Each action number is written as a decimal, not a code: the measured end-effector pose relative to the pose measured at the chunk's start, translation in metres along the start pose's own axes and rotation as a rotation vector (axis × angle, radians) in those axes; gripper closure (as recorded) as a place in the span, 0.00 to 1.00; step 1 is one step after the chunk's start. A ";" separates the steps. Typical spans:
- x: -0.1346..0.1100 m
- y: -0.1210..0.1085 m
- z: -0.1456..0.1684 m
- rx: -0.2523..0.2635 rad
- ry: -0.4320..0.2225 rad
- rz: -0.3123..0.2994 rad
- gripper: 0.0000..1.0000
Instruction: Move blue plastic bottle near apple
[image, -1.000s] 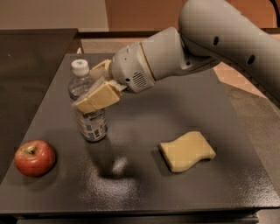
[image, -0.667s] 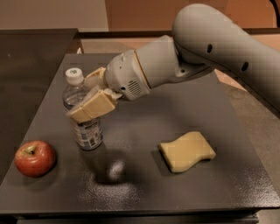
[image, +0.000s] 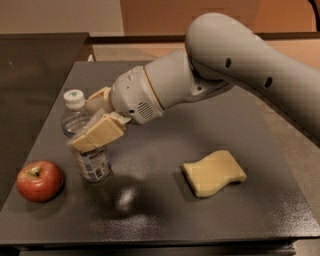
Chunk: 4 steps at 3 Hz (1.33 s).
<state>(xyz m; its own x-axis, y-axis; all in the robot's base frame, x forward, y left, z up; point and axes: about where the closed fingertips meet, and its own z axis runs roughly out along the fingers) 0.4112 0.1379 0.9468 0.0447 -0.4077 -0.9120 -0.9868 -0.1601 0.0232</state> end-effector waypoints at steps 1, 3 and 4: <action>0.003 0.005 0.007 -0.011 0.009 -0.003 0.82; 0.001 0.010 0.012 -0.016 -0.002 -0.020 0.36; -0.001 0.011 0.013 -0.018 0.000 -0.023 0.13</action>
Offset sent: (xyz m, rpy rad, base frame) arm -0.0117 0.0069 -0.0076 0.0333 -0.0180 0.0178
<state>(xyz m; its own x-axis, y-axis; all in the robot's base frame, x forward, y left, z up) 0.3979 0.1482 0.9422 0.0674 -0.4034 -0.9125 -0.9825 -0.1858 0.0096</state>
